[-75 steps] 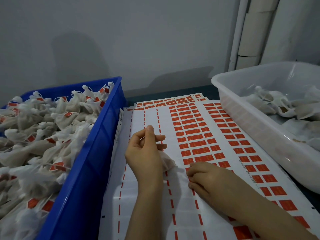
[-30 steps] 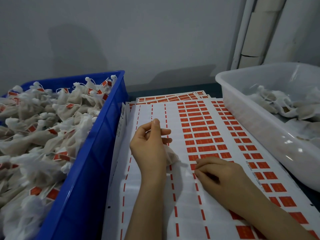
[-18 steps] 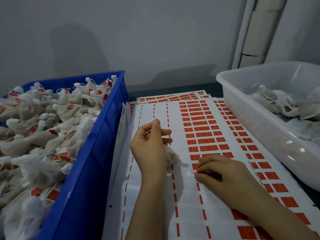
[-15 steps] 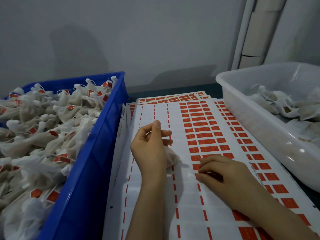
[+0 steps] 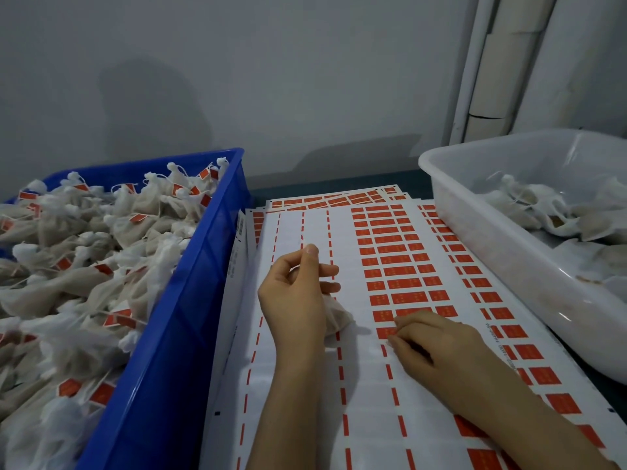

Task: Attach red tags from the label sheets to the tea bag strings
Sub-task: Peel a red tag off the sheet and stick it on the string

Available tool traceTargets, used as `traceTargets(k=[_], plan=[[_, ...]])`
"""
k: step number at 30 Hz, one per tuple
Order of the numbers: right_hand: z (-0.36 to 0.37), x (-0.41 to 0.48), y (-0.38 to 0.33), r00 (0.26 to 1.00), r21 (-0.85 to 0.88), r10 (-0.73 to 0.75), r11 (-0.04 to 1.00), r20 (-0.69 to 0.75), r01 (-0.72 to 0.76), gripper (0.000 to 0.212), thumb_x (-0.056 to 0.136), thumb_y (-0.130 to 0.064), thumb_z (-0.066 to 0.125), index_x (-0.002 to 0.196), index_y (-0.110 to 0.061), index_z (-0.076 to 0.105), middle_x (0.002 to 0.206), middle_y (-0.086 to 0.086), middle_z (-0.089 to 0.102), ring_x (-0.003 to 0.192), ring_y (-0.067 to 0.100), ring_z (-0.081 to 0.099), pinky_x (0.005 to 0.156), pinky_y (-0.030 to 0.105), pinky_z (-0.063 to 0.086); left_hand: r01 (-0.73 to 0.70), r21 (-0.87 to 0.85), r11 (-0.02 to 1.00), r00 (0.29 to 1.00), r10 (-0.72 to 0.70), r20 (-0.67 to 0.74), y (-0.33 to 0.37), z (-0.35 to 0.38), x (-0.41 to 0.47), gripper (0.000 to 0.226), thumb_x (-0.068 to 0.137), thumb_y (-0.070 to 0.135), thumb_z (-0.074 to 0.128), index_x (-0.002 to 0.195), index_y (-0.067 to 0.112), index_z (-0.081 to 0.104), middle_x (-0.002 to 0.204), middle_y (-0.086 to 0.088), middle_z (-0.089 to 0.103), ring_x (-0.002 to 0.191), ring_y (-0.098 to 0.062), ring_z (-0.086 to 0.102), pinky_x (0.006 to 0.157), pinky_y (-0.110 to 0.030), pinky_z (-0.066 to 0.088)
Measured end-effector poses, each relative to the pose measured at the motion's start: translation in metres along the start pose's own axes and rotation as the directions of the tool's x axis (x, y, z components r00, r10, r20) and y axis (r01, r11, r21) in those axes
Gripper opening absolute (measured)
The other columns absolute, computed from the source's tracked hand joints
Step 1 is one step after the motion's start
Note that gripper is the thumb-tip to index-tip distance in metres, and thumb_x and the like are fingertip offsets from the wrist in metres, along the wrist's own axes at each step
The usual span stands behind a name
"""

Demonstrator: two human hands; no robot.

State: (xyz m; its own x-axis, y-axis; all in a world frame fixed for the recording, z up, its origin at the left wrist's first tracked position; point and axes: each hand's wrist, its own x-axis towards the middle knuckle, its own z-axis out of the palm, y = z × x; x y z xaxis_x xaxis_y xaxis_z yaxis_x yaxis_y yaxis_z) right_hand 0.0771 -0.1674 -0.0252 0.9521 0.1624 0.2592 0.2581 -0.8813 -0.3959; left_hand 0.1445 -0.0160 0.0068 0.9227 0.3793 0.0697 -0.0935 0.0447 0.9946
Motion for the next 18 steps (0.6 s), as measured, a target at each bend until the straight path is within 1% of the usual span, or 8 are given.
traceTargets(k=[2,3,5,7,10,14,16,18], plan=[[0.0,0.0,-0.001,1.0,0.013,0.003,1.0,-0.028,-0.002,0.03,0.094,-0.04,0.041,0.118,-0.03,0.057,0.121,-0.02,0.054,0.102,-0.006,0.05,0.07,-0.014,0.018,0.003,-0.004,1.0,1.0,-0.003,0.009,0.0,0.0,0.0,0.01,0.089,0.039,0.057,0.083,0.034,0.063,0.068,0.024,0.067,0.06,0.0,0.066,0.043,-0.009,0.046],[-0.001,0.001,-0.001,0.999,0.028,0.015,1.0,-0.043,-0.014,0.027,0.093,-0.039,0.044,0.113,-0.028,0.06,0.116,-0.018,0.057,0.095,-0.006,0.052,0.07,-0.013,0.021,0.004,-0.006,1.0,1.0,-0.004,0.017,0.0,0.0,0.0,0.009,0.089,0.039,0.057,0.083,0.034,0.063,0.067,0.024,0.067,0.06,0.001,0.066,0.043,-0.008,0.045],[-0.004,0.003,-0.001,0.995,0.071,0.061,0.996,-0.076,-0.056,0.019,0.09,-0.034,0.052,0.101,-0.025,0.065,0.099,-0.018,0.061,0.079,-0.007,0.052,0.07,-0.01,0.028,0.008,-0.007,1.0,0.999,-0.008,0.04,0.001,0.001,0.0,0.009,0.089,0.038,0.057,0.082,0.035,0.062,0.067,0.024,0.067,0.059,0.0,0.066,0.043,-0.008,0.045],[-0.006,0.004,0.0,0.99,0.09,0.101,0.992,-0.101,-0.092,0.014,0.088,-0.031,0.057,0.096,-0.024,0.067,0.086,-0.023,0.055,0.072,-0.009,0.05,0.07,-0.009,0.03,0.012,-0.007,1.0,0.997,-0.011,0.07,0.003,0.002,-0.001,0.009,0.089,0.038,0.057,0.082,0.035,0.063,0.068,0.026,0.067,0.059,-0.001,0.067,0.044,-0.009,0.046],[-0.007,0.005,0.001,0.988,0.099,0.122,0.989,-0.094,-0.113,0.012,0.087,-0.03,0.059,0.095,-0.027,0.067,0.082,-0.026,0.048,0.07,-0.011,0.049,0.068,-0.01,0.029,0.012,-0.013,1.0,0.994,-0.011,0.109,0.006,0.003,-0.003,0.01,0.088,0.037,0.058,0.081,0.035,0.064,0.07,0.029,0.066,0.06,-0.003,0.067,0.044,-0.01,0.047],[-0.011,0.004,0.005,0.99,0.131,0.136,0.982,0.029,-0.139,0.008,0.088,-0.033,0.057,0.093,-0.039,0.059,0.088,-0.034,0.045,0.076,-0.013,0.049,0.063,-0.009,0.031,0.025,-0.04,0.999,0.99,-0.019,0.14,0.009,0.002,-0.004,0.009,0.086,0.037,0.06,0.079,0.036,0.065,0.069,0.035,0.064,0.064,0.005,0.065,0.043,-0.007,0.044],[-0.018,0.004,0.008,0.984,0.163,0.153,0.972,0.092,-0.167,0.011,0.088,-0.032,0.057,0.088,-0.043,0.058,0.087,-0.038,0.046,0.078,-0.013,0.053,0.063,-0.007,0.034,0.053,-0.055,0.997,0.986,-0.043,0.162,0.009,0.002,-0.003,0.007,0.085,0.039,0.061,0.08,0.037,0.066,0.073,0.034,0.065,0.068,0.005,0.065,0.046,-0.009,0.047],[-0.025,0.004,0.01,0.978,0.214,0.181,0.956,0.106,-0.2,0.018,0.087,-0.03,0.058,0.079,-0.046,0.057,0.086,-0.038,0.05,0.081,-0.017,0.053,0.059,-0.005,0.038,0.088,-0.071,0.994,0.979,-0.073,0.189,0.01,0.002,-0.002,0.005,0.083,0.039,0.063,0.082,0.037,0.067,0.076,0.03,0.067,0.07,0.002,0.067,0.052,-0.015,0.053]])
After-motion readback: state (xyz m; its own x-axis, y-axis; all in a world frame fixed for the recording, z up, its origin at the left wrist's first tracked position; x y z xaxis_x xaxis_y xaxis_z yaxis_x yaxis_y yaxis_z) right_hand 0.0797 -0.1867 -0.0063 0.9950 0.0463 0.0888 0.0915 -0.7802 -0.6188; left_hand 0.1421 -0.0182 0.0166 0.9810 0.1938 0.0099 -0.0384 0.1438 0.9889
